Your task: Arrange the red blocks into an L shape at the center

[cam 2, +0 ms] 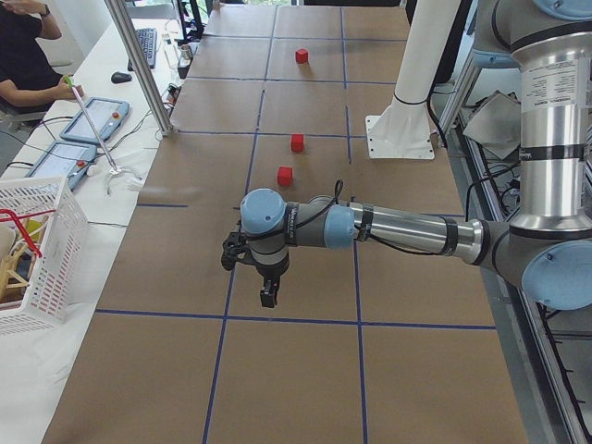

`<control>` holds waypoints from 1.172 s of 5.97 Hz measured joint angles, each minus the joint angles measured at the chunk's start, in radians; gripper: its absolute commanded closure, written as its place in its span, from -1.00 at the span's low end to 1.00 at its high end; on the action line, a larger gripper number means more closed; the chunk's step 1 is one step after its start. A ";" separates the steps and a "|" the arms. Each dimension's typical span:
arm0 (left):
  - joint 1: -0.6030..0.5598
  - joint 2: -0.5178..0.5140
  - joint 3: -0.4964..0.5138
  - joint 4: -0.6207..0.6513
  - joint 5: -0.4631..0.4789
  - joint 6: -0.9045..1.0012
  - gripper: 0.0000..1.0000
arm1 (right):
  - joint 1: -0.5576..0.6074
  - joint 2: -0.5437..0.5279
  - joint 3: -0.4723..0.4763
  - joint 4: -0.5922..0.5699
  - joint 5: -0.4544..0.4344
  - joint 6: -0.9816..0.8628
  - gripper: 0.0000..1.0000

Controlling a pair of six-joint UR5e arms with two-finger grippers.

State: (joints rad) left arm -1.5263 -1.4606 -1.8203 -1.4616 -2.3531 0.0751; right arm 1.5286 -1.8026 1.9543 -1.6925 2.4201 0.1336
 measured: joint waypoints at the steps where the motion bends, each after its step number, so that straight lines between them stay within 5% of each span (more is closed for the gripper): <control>1: 0.000 -0.001 -0.003 0.000 0.000 0.000 -1.00 | -0.001 0.001 0.000 0.000 0.001 -0.005 -1.00; 4: 0.000 -0.004 -0.006 0.000 0.000 0.000 -1.00 | -0.020 -0.006 -0.005 0.041 0.021 -0.007 -1.00; 7: 0.000 -0.002 -0.007 0.000 0.000 0.004 -1.00 | -0.195 -0.003 -0.031 0.317 -0.022 -0.004 -0.99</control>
State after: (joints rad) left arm -1.5263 -1.4627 -1.8278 -1.4619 -2.3531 0.0792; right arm 1.3335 -1.8060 1.9229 -1.3751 2.3984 0.1292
